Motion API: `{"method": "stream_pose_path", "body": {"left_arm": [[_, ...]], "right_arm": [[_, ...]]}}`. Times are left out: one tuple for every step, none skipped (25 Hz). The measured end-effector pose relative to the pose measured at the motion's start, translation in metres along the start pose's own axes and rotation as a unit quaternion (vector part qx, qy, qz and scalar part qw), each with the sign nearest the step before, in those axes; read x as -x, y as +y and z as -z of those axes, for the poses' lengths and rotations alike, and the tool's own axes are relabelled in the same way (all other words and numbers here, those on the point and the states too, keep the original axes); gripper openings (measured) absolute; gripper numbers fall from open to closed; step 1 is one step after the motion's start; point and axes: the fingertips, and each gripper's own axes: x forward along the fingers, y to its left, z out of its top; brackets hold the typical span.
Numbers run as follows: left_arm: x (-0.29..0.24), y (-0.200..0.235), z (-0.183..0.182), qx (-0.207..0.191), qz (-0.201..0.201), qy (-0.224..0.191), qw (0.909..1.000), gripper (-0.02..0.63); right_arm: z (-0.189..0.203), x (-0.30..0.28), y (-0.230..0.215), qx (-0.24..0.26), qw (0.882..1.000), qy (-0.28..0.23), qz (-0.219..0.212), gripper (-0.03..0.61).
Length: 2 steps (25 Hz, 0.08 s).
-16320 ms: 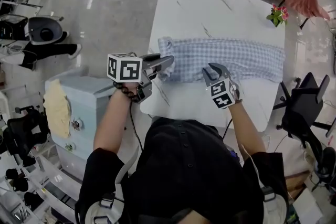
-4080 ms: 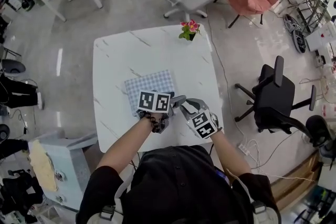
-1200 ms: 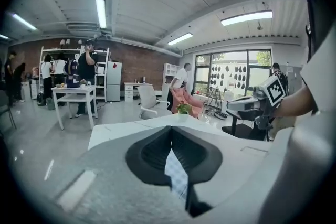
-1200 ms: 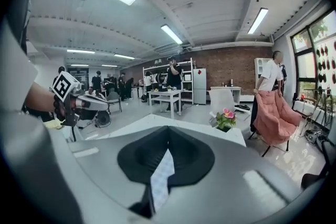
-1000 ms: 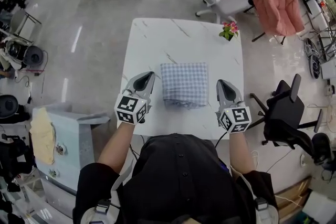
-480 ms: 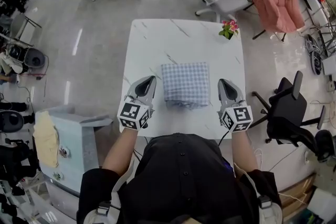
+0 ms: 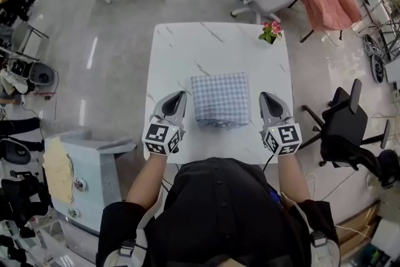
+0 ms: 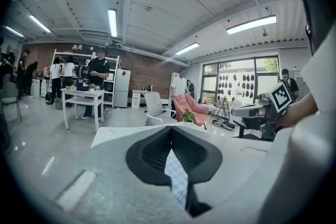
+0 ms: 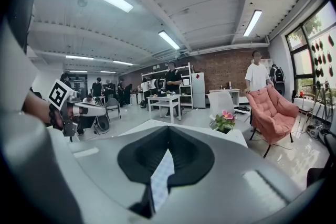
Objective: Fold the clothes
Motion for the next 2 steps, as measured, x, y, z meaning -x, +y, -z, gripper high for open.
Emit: {"method": "stream_pose_path", "body": {"left_arm": [[-0.0003, 0.0, 0.0005, 0.001, -0.001, 0.0, 1.0, 0.008], [-0.0005, 0.0, 0.0009, 0.003, -0.002, 0.0, 1.0, 0.009]], "right_arm": [[-0.0012, 0.0001, 0.0006, -0.002, 1.0, -0.002, 0.0, 0.003], [-0.0024, 0.0002, 0.0011, -0.004, 1.0, -0.004, -0.001, 0.003]]}}
